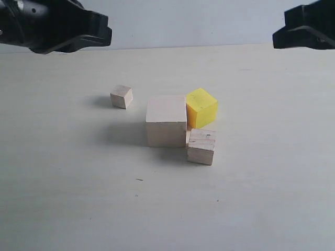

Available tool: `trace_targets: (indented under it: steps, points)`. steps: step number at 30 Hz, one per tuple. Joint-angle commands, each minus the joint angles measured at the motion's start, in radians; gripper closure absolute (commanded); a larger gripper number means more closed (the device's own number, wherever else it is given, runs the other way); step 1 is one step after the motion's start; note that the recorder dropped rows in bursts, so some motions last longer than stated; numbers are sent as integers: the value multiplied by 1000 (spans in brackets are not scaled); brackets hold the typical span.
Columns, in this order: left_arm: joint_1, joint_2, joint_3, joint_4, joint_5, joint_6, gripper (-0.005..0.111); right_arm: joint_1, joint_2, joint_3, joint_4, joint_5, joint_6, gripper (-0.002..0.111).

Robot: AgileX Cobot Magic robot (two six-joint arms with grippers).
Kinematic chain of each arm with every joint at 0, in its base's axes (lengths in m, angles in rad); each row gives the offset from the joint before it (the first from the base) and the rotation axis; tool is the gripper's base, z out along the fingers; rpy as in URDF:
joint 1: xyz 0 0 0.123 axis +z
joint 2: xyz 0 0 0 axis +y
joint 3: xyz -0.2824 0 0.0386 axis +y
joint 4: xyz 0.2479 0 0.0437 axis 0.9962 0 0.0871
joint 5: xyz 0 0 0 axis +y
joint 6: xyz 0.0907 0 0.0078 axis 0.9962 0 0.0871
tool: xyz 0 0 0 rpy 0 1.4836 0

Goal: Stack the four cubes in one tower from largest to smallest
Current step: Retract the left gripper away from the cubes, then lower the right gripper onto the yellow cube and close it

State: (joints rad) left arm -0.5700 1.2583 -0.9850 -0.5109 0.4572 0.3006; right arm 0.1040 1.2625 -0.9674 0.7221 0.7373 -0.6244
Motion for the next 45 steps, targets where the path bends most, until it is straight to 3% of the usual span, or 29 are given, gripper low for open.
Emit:
trace_targets:
  steps: [1,8,14,17,23,25,45]
  points:
    - [3,-81,58,13,11,-47,107,56,151,-96,-108,-6,13,108]
    - [3,-230,152,19,15,-104,107,172,345,-119,-290,-132,23,108]
    - [3,-305,186,102,49,-200,107,176,449,-119,-264,-194,23,102]
    - [3,-318,203,109,51,-211,107,176,490,-119,-204,-194,-18,86]
    - [3,-320,212,109,71,-230,107,176,535,-119,-109,-199,-163,36]
    - [3,-320,212,109,78,-230,107,176,544,-119,-97,-218,-170,27]
    - [3,-320,212,115,89,-249,107,176,647,-168,-9,-194,-197,27]
